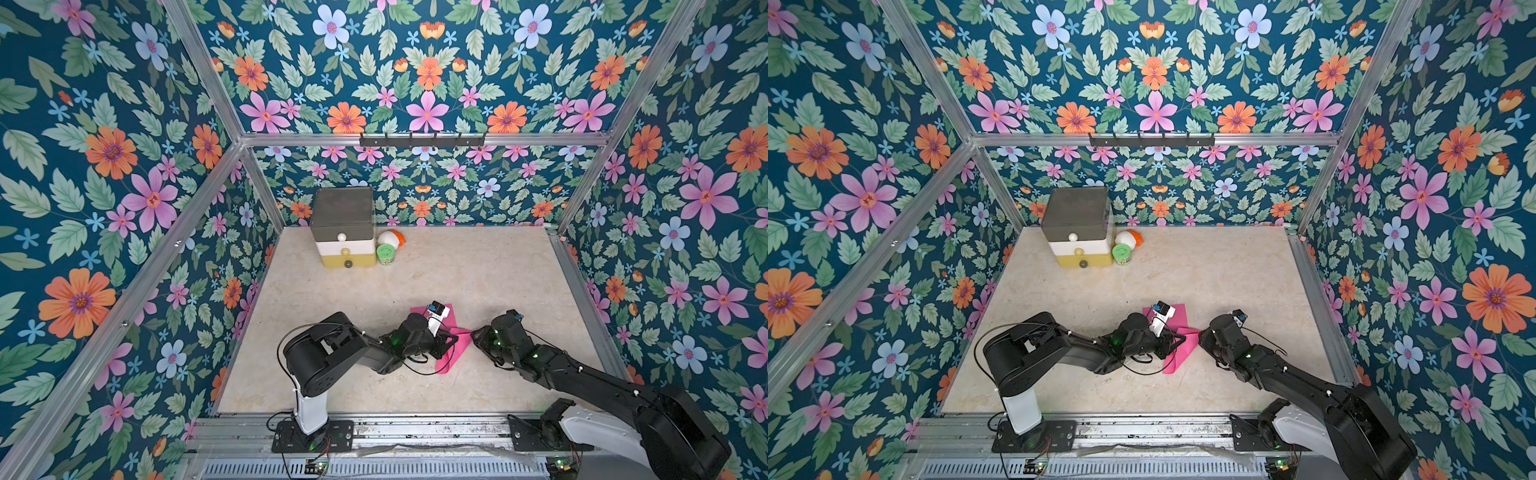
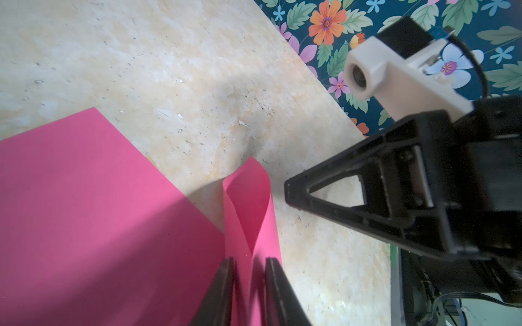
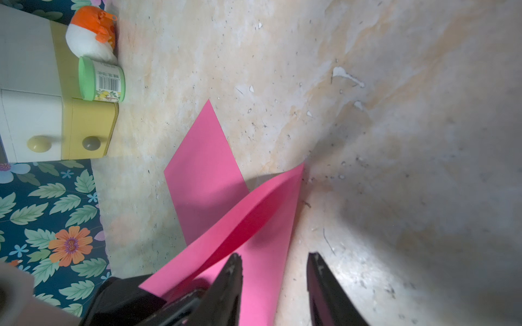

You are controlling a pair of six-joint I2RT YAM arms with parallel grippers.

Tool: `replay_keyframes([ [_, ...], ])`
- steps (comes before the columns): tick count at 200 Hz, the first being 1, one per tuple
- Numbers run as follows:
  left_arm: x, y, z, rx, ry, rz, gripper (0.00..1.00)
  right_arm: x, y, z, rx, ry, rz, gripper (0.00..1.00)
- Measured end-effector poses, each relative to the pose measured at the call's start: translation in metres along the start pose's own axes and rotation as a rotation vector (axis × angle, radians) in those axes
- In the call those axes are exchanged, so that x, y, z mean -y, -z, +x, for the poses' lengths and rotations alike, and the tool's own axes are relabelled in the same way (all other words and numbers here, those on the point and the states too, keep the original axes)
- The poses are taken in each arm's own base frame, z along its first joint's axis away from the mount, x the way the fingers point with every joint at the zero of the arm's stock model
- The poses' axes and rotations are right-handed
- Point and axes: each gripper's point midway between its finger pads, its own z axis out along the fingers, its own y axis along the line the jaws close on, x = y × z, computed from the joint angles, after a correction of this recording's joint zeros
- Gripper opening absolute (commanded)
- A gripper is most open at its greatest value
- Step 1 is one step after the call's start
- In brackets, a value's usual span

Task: Fold the square paper diagonally
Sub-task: Fold the paper at the center of the board.

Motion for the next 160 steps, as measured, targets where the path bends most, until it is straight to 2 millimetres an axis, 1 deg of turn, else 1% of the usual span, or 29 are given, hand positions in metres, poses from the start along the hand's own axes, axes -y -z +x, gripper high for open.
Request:
replay_keyframes([
  [6,0.001,0.0,0.0,-0.002,0.0,0.003,0.29,-0.002,0.0,0.002,-0.008,0.001,-0.007,0.56],
  [22,0.001,0.0,0.001,-0.005,0.0,0.008,0.29,-0.005,0.001,0.007,-0.029,-0.021,-0.021,0.6],
  [35,0.002,0.0,0.001,-0.008,0.0,0.014,0.3,-0.005,0.003,0.007,-0.027,-0.05,-0.028,0.65],
  [44,0.003,0.0,0.002,-0.011,0.0,0.02,0.3,-0.005,0.004,0.007,-0.026,-0.07,-0.035,0.71],
  [64,0.005,0.0,0.004,-0.018,0.0,0.029,0.31,-0.004,0.008,0.011,-0.041,-0.119,-0.057,0.75],
  [69,0.005,0.001,0.004,-0.019,0.0,0.031,0.31,-0.004,0.009,0.011,-0.042,-0.132,-0.062,0.78],
  [84,0.005,0.002,0.009,-0.03,0.002,0.033,0.34,-0.004,0.013,0.011,-0.041,-0.18,-0.076,0.78],
  [102,0.004,0.006,0.014,-0.039,0.004,0.034,0.36,-0.011,0.018,0.009,-0.041,-0.227,-0.095,0.78],
  [133,0.012,0.011,0.01,-0.021,-0.02,0.05,0.38,-0.023,0.025,0.012,-0.061,-0.27,-0.093,0.78],
  [150,0.02,0.013,0.007,-0.011,-0.041,0.065,0.36,-0.024,0.026,0.019,-0.083,-0.278,-0.078,0.78],
  [160,0.024,0.013,0.004,-0.002,-0.053,0.067,0.29,-0.023,0.026,0.026,-0.101,-0.289,-0.065,0.78],
])
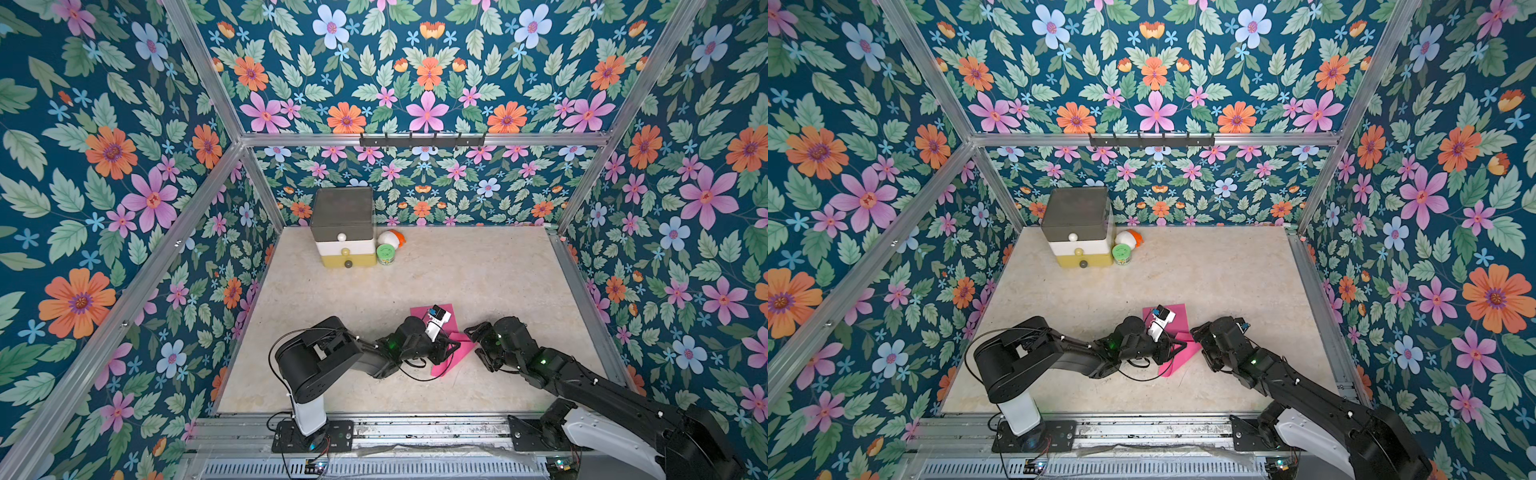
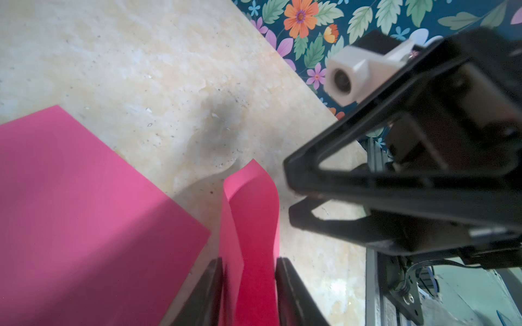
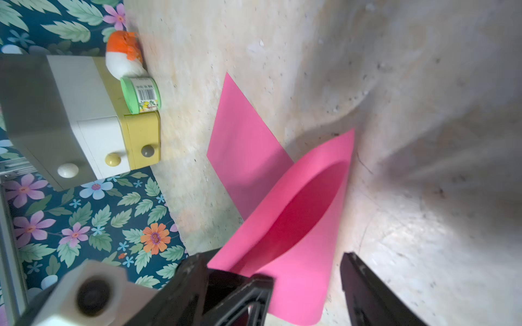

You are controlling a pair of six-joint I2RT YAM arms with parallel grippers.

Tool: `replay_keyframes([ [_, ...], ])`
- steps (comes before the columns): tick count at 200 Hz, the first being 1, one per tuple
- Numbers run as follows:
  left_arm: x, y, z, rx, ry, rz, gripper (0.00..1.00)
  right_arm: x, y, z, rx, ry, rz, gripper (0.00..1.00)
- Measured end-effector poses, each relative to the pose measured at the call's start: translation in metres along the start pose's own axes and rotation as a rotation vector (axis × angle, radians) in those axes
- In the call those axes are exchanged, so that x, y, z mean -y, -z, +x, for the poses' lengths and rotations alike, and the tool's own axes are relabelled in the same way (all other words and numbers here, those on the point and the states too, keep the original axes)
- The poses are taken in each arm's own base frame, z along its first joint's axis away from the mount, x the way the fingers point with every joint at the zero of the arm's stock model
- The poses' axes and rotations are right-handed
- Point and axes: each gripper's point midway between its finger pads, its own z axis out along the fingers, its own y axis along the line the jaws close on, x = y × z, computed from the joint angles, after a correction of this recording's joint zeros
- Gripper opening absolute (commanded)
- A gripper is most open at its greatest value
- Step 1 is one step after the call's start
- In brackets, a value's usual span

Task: Fold the square paper diagonally
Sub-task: Fold the paper at the center of the board.

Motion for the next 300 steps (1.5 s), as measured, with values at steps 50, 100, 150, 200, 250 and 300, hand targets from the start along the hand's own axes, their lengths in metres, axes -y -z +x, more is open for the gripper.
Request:
replay_keyframes([
  [50,0.009,-0.005,-0.005,0.004,-0.053,0.0,0.07,0.008,-0.004,0.012,-0.024,-0.02,0.042,0.75],
  [100,0.014,-0.002,-0.004,-0.007,-0.13,-0.068,0.04,-0.012,0.019,0.004,0.02,-0.019,-0.012,0.76],
  [150,0.006,-0.006,-0.037,-0.079,-0.133,-0.02,0.02,-0.089,0.072,-0.018,0.171,0.49,-0.005,0.75],
  [200,0.061,0.002,-0.039,-0.275,-0.064,0.217,0.03,-0.104,0.119,-0.01,0.165,0.849,-0.082,0.77],
  [250,0.097,0.079,-0.076,-0.248,-0.074,0.25,0.04,-0.111,0.123,0.018,0.023,1.024,-0.153,0.78],
  [300,0.083,0.102,-0.065,-0.33,-0.017,0.239,0.03,-0.113,0.105,0.057,-0.186,1.118,-0.254,0.76],
])
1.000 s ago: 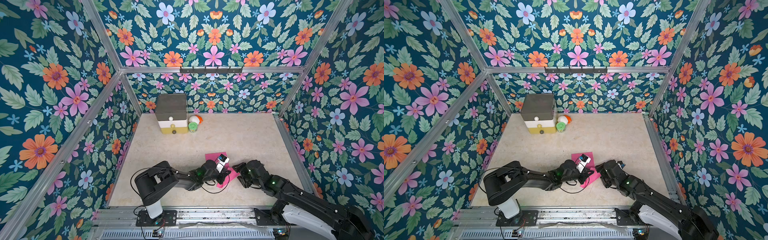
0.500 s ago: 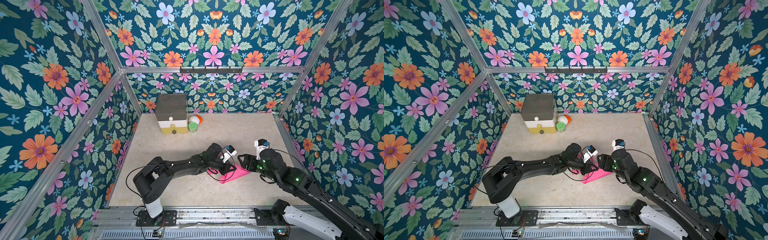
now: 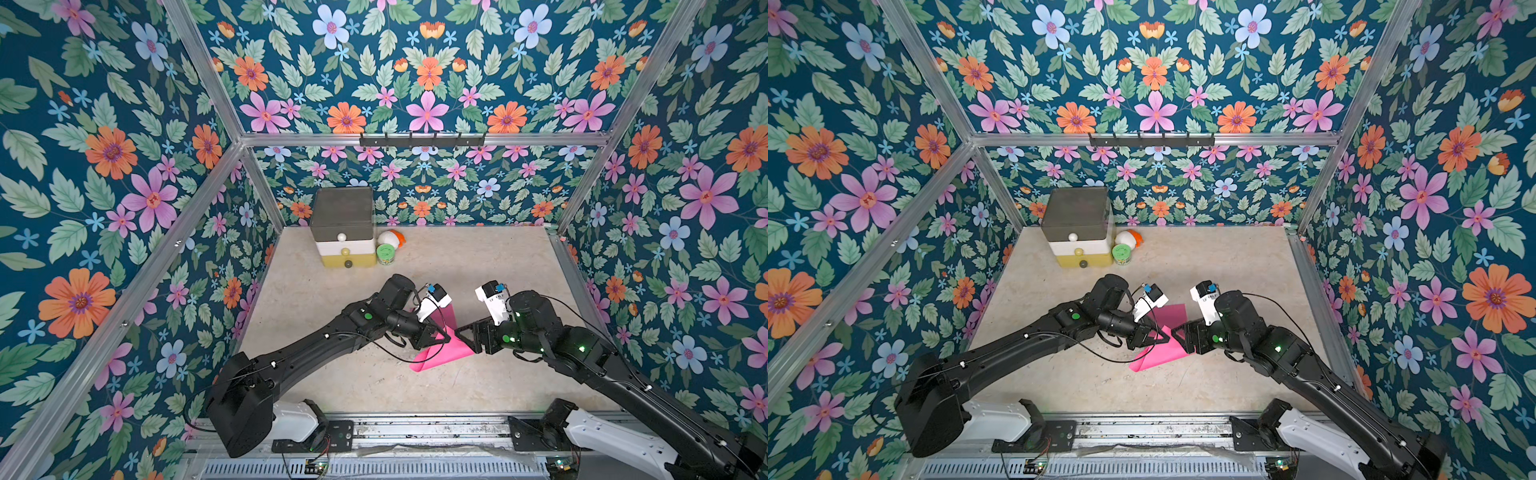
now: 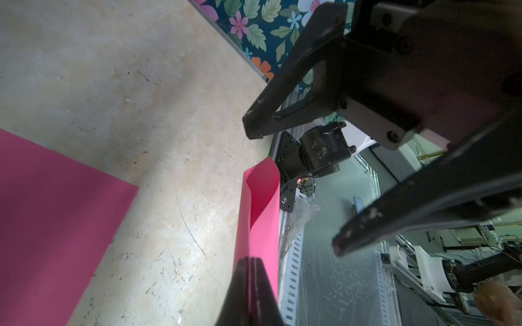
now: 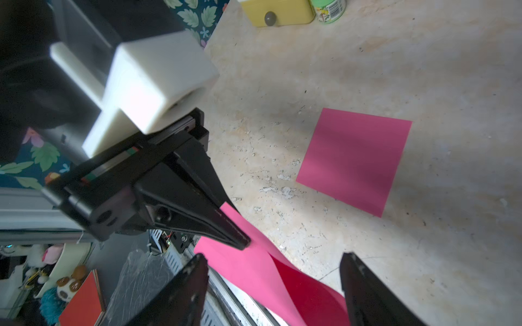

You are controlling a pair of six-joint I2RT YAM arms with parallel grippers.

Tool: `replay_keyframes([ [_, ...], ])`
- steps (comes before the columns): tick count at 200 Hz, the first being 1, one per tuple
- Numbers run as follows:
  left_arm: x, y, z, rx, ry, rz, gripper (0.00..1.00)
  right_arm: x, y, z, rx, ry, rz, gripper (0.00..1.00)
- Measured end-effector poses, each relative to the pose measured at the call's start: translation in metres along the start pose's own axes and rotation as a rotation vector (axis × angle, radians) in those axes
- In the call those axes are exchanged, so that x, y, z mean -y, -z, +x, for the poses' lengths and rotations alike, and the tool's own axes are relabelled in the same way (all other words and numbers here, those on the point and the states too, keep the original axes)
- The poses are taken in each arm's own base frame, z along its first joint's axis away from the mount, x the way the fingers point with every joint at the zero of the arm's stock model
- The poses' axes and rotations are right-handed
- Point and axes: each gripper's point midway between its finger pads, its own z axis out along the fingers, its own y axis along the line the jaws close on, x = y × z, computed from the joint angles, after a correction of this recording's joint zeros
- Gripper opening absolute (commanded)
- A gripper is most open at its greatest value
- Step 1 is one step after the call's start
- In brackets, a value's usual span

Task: Fold the square paper diagonally
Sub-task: Fold the paper at the center of the board.

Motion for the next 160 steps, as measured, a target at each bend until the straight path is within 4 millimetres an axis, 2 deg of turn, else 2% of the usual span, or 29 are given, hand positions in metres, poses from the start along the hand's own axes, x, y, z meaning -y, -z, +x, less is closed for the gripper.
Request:
replay_keyframes([
  [17,0.003,0.002,0.001,-0.012,0.01,0.024,0.03,-0.006,-0.001,-0.001,0.0,0.018,-0.03,0.76],
  [50,0.017,0.01,-0.01,0.0,-0.003,0.101,0.02,-0.018,0.003,-0.01,0.022,0.062,-0.078,0.74],
  [85,0.032,0.023,-0.024,0.013,-0.033,0.165,0.0,-0.033,-0.009,0.006,-0.047,0.103,-0.139,0.69],
  [110,0.032,0.021,-0.021,-0.008,-0.03,0.188,0.0,-0.038,-0.007,0.006,-0.04,0.115,-0.161,0.66],
  [160,0.027,0.016,-0.015,-0.036,0.001,0.201,0.0,-0.039,-0.009,0.01,-0.055,0.115,-0.171,0.43],
])
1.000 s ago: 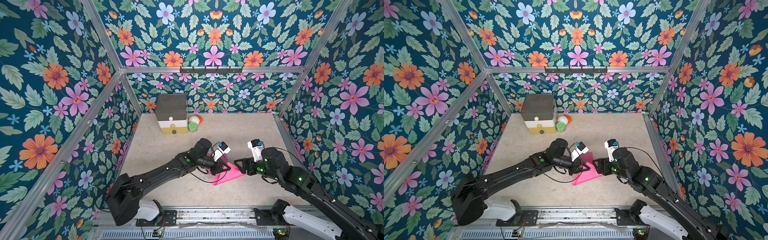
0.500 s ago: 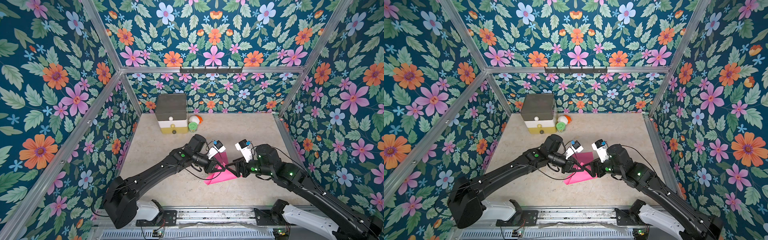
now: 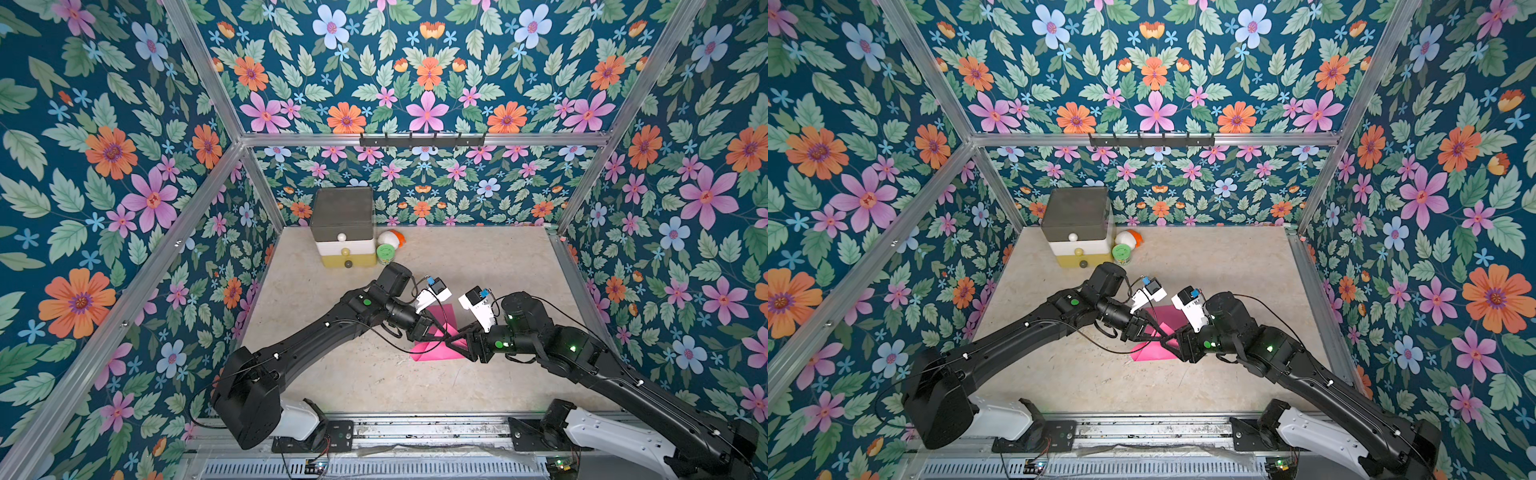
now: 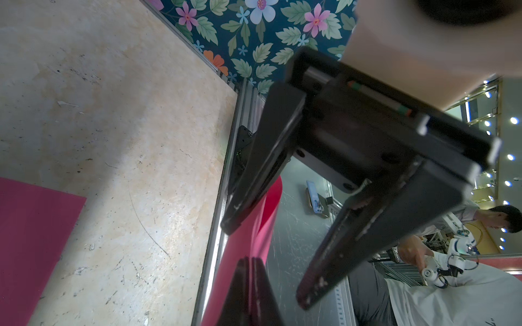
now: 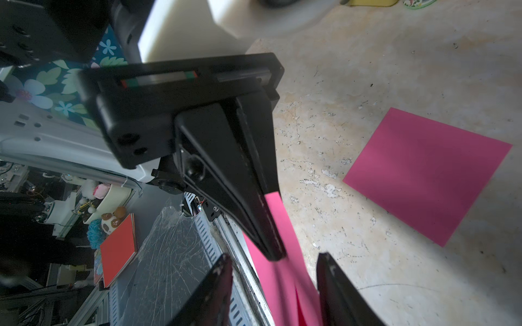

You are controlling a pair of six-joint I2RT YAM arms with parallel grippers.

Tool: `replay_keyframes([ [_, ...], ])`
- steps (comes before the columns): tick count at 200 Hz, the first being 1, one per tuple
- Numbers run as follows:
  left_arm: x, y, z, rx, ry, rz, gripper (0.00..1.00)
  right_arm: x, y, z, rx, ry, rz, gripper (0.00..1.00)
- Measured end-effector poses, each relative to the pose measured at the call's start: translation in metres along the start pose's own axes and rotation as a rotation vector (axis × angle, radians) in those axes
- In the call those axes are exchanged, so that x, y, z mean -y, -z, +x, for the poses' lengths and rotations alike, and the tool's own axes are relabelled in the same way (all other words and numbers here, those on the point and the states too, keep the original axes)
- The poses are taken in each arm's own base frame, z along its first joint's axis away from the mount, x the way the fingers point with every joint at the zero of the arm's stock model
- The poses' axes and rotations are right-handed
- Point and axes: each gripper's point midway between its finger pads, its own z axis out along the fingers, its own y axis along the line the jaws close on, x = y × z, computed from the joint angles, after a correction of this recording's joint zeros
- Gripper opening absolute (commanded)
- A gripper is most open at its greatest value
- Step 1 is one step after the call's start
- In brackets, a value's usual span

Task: Fold the square paper diagonally
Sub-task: Fold the paper at the center of the board.

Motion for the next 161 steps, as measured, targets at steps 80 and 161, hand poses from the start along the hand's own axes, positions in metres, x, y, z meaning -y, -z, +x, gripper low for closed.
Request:
replay_keyframes([
  [80,-0.001,0.0,0.002,0.009,0.002,0.016,0.0,0.003,-0.006,0.003,-0.021,-0.005,0.009,0.32],
  [161,0.004,0.015,-0.009,0.075,-0.002,0.047,0.04,0.005,-0.001,-0.002,0.014,0.0,0.039,0.21],
])
